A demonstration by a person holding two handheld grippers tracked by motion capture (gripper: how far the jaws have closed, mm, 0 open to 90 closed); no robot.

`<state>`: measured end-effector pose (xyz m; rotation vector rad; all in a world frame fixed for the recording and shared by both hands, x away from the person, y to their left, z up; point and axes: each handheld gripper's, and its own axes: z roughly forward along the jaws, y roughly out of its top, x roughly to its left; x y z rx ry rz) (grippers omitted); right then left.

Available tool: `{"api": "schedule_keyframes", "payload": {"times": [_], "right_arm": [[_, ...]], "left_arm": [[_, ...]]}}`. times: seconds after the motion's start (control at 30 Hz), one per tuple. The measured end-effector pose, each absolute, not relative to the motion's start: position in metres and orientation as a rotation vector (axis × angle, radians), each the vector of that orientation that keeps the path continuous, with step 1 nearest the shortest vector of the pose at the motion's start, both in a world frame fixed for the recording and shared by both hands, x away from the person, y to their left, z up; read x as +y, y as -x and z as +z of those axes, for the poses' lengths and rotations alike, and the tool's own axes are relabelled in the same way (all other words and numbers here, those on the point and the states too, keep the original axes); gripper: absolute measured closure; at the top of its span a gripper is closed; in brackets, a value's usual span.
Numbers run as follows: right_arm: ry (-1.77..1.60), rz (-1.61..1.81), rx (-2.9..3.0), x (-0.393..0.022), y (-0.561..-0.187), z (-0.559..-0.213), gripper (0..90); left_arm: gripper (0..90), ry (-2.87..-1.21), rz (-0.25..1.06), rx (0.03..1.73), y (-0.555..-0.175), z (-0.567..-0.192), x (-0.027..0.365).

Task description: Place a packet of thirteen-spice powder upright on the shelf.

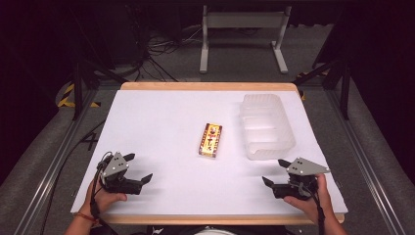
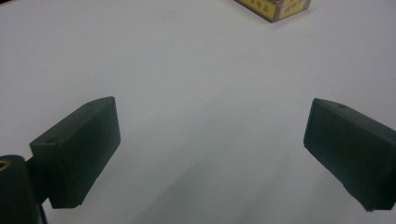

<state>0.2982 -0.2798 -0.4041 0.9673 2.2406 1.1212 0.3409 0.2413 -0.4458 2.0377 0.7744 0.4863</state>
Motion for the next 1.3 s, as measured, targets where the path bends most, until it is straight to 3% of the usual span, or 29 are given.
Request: {"api": "schedule_keyframes", "payload": {"times": [0.53, 0.9, 1.3], "right_arm": [[-0.79, 1.121, 2.391, -0.178, -0.312, -0.382, 19.9], [-0.903, 0.953, 2.374, -0.123, -0.37, -0.368, 18.3], [-1.398, 0.831, 2.349, -0.102, -0.454, -0.385, 19.3]], "left_arm": [[4.5, -2.059, 0.481, 0.772, -0.34, -0.447, 0.238], [4.6, -2.067, 0.51, 0.762, -0.338, -0.447, 0.239], [4.8, -2.068, 0.499, 0.751, -0.338, -0.448, 0.239]]}}
